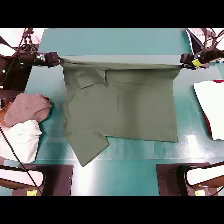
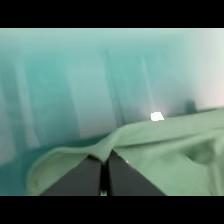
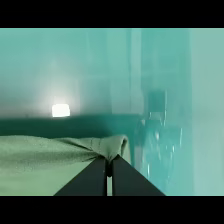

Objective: Fold the shirts.

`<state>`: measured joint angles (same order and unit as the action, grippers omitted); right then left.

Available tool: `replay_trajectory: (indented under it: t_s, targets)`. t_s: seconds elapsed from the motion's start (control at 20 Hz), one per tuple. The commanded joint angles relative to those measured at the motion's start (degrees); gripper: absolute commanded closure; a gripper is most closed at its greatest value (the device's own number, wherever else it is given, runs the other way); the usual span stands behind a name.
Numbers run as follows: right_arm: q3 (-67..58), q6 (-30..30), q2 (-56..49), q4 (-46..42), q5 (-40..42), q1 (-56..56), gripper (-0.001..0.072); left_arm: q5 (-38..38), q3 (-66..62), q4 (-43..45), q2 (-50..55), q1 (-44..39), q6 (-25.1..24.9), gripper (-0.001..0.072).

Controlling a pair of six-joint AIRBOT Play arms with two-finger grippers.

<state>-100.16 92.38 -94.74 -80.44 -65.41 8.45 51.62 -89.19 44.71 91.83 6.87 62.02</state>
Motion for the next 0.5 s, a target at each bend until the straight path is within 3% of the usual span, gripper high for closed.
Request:
replay_trajectory:
  t_s: [0.0,0.25,0.45]
  targets:
    - [0.0,0.3,-0.5,-0.7,4.7,-0.8,0.0701,-3.1,0.0,0.0,0.9,0.0,-4.3,0.0682]
    - [0.0,0.3,-0.5,-7.2,-8.4,-3.4,0.07,9.2,0.0,0.9,0.8,0.0,-5.0,0.0681]
    - [0.1,0.0,-0.5,-11.6,-17.4,-5.2,0.07,21.9,0.0,11.0,0.8,0.0,-2.1,0.0681]
